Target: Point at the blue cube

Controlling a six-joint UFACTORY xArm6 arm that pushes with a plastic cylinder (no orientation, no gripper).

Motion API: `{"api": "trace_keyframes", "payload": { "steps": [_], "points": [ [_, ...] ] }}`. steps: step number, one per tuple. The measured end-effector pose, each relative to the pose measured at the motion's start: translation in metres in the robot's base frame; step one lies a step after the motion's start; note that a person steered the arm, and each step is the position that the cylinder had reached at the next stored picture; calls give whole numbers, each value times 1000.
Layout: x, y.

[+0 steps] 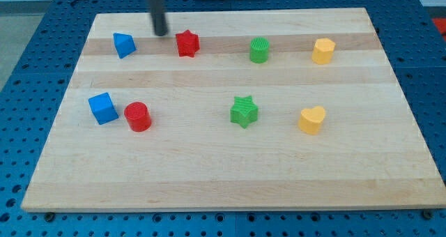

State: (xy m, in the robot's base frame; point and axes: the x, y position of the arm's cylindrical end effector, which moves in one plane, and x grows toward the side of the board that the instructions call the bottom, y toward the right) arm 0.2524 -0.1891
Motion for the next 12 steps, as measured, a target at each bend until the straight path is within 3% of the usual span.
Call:
{"api": "trace_keyframes", "payload": {
  "steps": [1,2,3,6,9,10,12],
  "points": [
    [0,-11],
    [-16,-81],
    [-16,-82],
    [97,-92],
    [172,-115],
    [173,-115],
    [244,-105]
  ]
}}
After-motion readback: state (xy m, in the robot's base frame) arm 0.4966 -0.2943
